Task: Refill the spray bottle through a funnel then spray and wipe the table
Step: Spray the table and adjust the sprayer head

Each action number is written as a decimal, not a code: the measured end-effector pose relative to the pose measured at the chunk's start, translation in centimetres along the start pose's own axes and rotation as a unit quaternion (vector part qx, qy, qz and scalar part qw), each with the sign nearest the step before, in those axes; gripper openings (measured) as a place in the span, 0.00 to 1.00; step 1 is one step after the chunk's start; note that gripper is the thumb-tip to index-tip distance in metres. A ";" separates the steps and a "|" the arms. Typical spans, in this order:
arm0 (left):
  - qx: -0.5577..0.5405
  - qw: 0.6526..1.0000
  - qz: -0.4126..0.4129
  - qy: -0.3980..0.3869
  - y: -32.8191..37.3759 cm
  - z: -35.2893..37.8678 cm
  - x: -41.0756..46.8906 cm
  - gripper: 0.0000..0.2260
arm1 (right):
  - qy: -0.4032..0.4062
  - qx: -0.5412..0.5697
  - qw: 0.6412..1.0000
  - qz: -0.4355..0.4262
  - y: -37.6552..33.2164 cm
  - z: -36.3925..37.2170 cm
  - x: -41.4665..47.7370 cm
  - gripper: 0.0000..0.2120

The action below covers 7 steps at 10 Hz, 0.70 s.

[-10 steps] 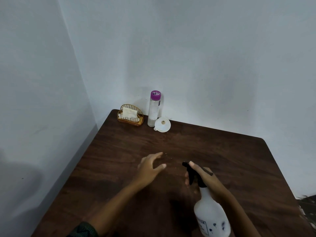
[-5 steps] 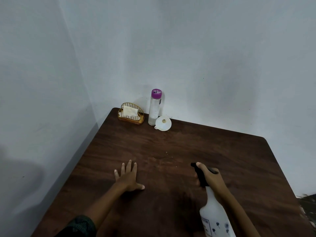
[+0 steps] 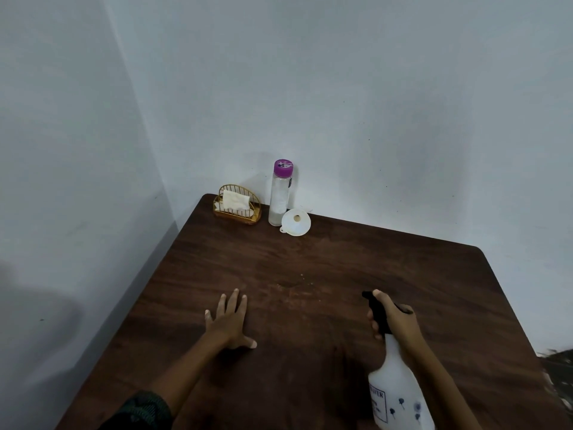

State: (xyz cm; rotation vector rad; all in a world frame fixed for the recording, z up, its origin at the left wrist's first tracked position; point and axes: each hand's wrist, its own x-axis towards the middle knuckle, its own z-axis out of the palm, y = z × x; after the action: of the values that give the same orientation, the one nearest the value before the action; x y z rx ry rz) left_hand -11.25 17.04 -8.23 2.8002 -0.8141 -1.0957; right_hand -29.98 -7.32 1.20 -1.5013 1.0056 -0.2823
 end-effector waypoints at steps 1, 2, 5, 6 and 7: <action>0.004 1.000 -0.002 -0.002 0.0 -0.1 0.1 0.51 | -0.037 -0.009 0.999 0.015 -0.4 -0.1 -0.2 0.20; 0.005 1.000 -0.001 -0.002 0.1 0.0 0.1 0.51 | -0.067 -0.019 0.997 0.019 -0.7 -0.4 -0.5 0.19; 0.007 1.000 0.003 -0.001 0.0 -0.1 0.1 0.51 | -0.012 0.016 1.000 0.015 -0.9 0.0 -1.0 0.19; 0.004 1.000 0.004 0.002 0.0 0.0 0.1 0.51 | -0.099 0.033 0.995 -0.003 -1.3 -0.2 -1.7 0.20; 0.006 1.000 0.007 0.004 -0.1 0.0 0.1 0.51 | -0.073 0.059 0.995 -0.029 -1.1 0.2 -1.7 0.21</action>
State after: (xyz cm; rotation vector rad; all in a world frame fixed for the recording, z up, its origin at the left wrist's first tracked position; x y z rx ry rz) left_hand -11.19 17.06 -8.32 2.8011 -0.8416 -1.0803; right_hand -30.36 -6.13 2.74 -1.4237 0.8163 -0.2647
